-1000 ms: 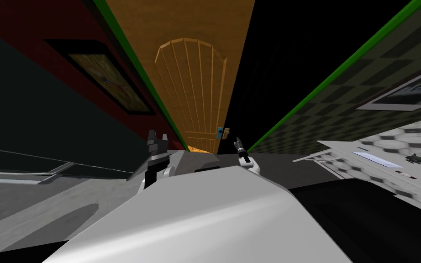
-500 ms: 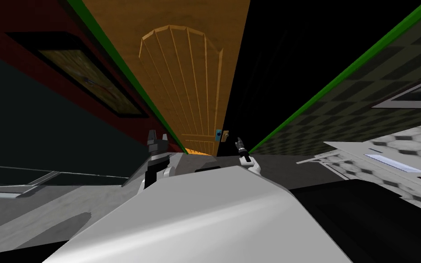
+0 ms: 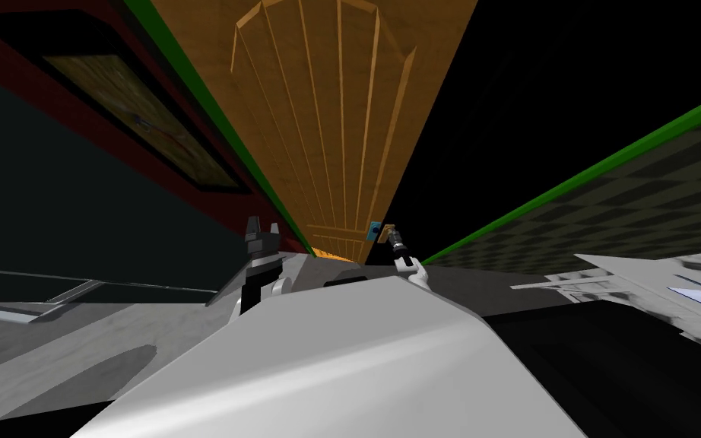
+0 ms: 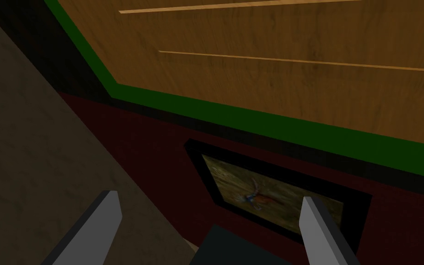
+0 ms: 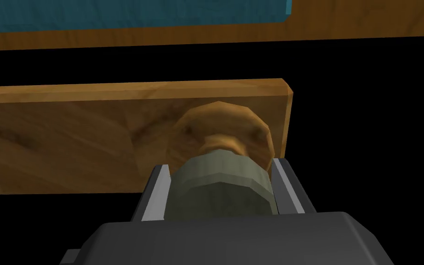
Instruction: Pull the door open
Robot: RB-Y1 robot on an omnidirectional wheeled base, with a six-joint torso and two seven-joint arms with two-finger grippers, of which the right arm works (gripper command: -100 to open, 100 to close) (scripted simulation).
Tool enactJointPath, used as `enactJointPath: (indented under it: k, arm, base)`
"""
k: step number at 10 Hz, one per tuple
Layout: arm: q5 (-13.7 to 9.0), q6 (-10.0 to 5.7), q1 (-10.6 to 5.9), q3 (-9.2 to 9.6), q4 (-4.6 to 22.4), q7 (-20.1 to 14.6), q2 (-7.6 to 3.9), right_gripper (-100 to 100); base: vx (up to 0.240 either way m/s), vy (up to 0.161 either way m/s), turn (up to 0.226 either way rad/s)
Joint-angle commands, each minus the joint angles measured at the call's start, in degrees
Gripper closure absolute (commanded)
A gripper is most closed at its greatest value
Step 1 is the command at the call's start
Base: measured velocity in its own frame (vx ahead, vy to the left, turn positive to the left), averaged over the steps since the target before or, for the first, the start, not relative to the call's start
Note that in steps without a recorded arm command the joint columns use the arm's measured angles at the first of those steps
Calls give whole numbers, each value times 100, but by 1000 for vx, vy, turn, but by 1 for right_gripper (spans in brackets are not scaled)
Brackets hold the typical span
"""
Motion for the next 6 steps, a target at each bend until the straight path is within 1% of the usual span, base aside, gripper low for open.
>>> enactJointPath:
  k: [1,5,6]
  arm:
    - [1,4,16,-2,16,4,2,100]
    - [1,4,16,-2,16,4,2,100]
    - [-9,7,124,-56,52,-16,-57,100]
  base:
    - [-36,-22,15]
    - [-15,-6,8]
    - [-125,-53,-52]
